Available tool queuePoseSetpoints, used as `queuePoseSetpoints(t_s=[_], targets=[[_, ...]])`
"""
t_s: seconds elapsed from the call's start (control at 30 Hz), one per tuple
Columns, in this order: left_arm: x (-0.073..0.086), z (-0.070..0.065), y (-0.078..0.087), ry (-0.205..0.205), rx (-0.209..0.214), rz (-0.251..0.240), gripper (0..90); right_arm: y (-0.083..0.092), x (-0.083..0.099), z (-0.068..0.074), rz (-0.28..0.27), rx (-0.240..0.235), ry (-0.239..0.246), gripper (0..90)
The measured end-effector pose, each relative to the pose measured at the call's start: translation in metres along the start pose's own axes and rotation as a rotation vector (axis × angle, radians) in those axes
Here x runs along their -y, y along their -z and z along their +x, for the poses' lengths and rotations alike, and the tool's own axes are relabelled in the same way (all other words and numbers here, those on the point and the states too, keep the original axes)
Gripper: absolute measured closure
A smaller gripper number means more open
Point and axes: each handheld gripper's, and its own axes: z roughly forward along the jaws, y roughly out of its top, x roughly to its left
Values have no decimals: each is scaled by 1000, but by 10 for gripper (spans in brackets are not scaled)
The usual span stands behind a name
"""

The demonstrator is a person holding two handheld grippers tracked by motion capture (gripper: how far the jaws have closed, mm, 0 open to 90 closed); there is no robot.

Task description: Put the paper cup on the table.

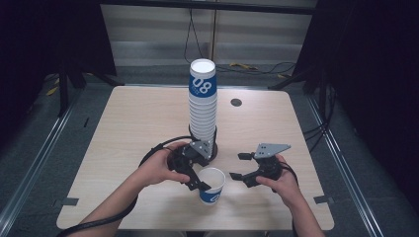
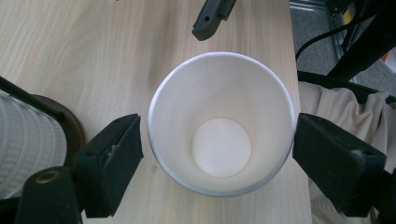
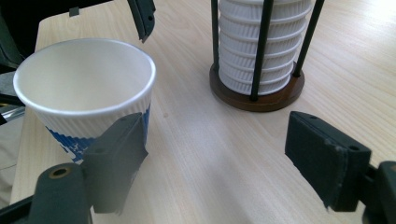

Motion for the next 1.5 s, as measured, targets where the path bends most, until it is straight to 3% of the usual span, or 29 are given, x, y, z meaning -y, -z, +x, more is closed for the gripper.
queuePoseSetpoints(t_s=[0.43, 0.67, 0.97, 1.23, 1.5], targets=[[15, -4, -1, 16, 6, -11, 159, -1, 0, -1, 8, 4, -2, 197], [23, -3, 6, 33, 5, -29, 159, -2, 1, -1, 9, 0, -1, 197], [33, -1, 18, 52, -27, -30, 159, -3, 0, -2, 8, -1, -10, 190], [51, 3, 32, 107, -72, -61, 159, -5, 2, -4, 16, -1, -13, 180], [70, 8, 36, 140, -96, -44, 159, -1, 7, -7, 34, 21, -21, 179]])
